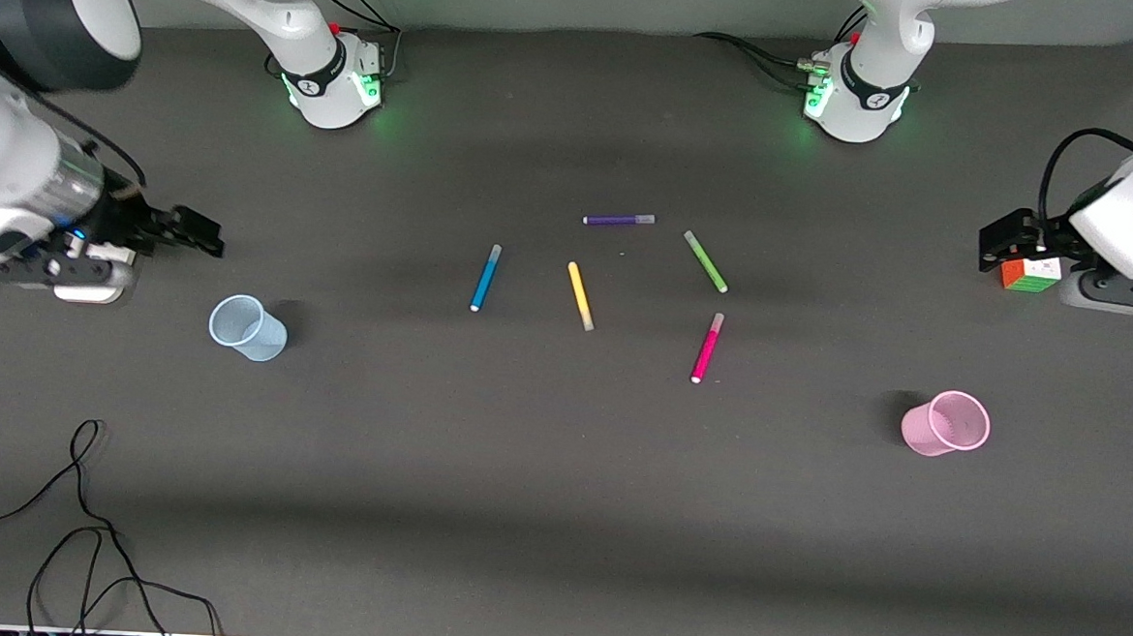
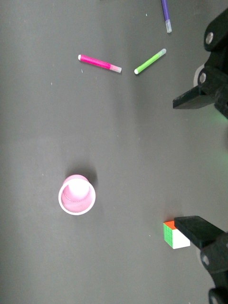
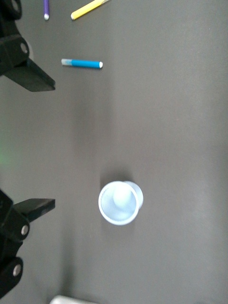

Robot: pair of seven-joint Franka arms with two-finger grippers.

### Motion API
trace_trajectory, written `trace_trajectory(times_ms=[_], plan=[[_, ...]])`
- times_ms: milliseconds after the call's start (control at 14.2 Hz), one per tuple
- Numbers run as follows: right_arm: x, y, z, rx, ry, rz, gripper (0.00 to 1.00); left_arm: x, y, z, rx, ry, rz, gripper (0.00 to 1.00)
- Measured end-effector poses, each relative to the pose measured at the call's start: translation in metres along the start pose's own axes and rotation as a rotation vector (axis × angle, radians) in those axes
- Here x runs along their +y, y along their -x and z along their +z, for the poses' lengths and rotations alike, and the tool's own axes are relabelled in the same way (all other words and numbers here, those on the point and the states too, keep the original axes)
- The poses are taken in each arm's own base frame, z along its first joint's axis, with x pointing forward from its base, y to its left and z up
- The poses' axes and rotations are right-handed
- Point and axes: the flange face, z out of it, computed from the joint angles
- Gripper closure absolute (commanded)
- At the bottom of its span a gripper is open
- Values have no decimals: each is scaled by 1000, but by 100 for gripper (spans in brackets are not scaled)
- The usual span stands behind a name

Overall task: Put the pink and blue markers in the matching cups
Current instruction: 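Raise both grippers from rest and start reaching toward the markers, then grasp the blue marker with the right gripper while the left gripper grasps pink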

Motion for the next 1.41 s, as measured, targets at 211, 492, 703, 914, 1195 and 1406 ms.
trace_trajectory(times_ms=[211,492,703,914,1195,1406], plan=[[-46,-16,33,-54,-7,49,0,26,-9,-7,18,2,42,0],[-150,-15,75,-103,12,122,0,78,-19,-1,12,11,99,1],[-209,-14,120,-123,2,168,0,127,-24,8,17,25,101,3],[-238,-21,179,-163,-8,216,0,160,-28,27,-19,63,107,3],[-246,-28,251,-269,-32,270,0,177,-45,70,-51,84,127,2],[-246,-26,290,-332,-19,281,2,200,-53,140,-18,99,149,2]])
